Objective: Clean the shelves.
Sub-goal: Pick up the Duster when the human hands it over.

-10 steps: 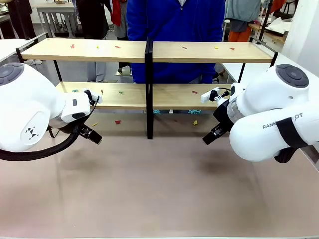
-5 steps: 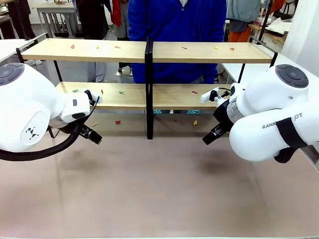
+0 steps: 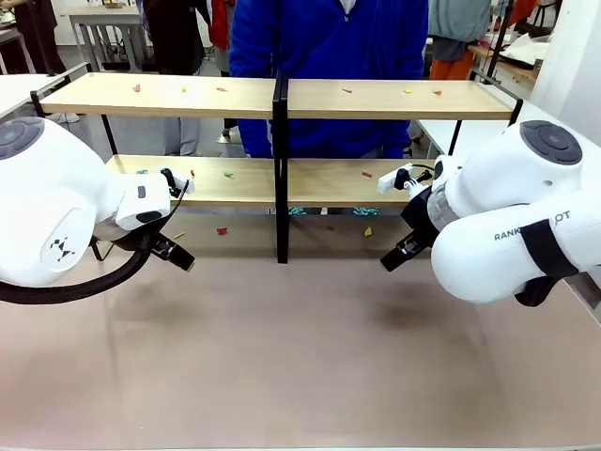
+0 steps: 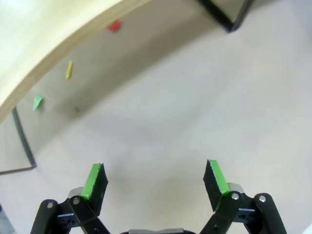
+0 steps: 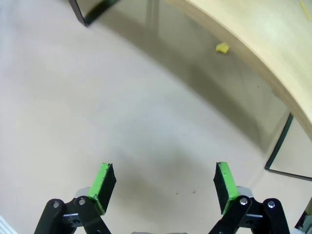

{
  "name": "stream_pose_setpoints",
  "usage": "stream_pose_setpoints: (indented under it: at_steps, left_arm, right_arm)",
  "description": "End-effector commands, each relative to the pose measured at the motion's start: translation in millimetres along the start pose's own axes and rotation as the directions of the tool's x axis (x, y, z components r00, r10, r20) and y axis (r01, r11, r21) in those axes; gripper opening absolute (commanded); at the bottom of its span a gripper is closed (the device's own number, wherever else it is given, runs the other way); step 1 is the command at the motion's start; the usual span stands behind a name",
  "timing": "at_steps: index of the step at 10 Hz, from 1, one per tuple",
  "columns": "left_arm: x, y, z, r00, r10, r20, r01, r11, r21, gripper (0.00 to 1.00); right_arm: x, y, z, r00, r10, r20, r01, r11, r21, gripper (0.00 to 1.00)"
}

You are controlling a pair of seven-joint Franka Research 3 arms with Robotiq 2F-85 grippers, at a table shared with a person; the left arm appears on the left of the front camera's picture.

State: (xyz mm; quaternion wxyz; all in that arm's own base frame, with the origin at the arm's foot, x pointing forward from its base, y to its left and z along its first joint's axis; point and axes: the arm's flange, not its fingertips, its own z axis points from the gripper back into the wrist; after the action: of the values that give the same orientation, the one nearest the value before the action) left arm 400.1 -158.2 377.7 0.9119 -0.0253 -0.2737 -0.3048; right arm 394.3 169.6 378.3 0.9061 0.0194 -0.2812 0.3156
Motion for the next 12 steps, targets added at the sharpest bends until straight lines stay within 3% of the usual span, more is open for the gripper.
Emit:
stream_pose_setpoints:
  at_steps: [1, 3, 6, 9, 12]
  left_arm:
    - [-1.1, 13.2, 74.3, 0.994, -0.058, 0.093, 0.066, 0.995, -0.079, 1.0]
    - [-36.4, 30.8, 180.6, 0.952, -0.089, 0.293, 0.11, 0.993, -0.054, 1.0]
    - [-80.7, 61.1, 270.9, 0.864, -0.161, 0.478, 0.201, 0.979, -0.033, 1.0]
    - [-101.1, 84.6, 309.8, 0.781, -0.092, 0.617, 0.143, 0.989, -0.033, 1.0]
    - [-100.0, 89.5, 305.2, 0.784, -0.066, 0.617, 0.113, 0.993, -0.037, 1.0]
  right_arm:
    - [4.5, -11.1, 72.9, 0.993, 0.007, 0.119, -0.011, 0.999, 0.036, 1.0]
    - [-3.7, -25.0, 174.3, 0.968, 0.057, 0.244, -0.057, 0.998, -0.007, 1.0]
    - [-16.1, -38.0, 254.6, 0.93, 0.145, 0.338, -0.144, 0.989, -0.029, 1.0]
    - [-24.0, -58.1, 305.2, 0.901, 0.127, 0.415, -0.111, 0.992, -0.063, 1.0]
    - [-23.6, -62.6, 310.8, 0.893, 0.129, 0.431, -0.101, 0.991, -0.087, 1.0]
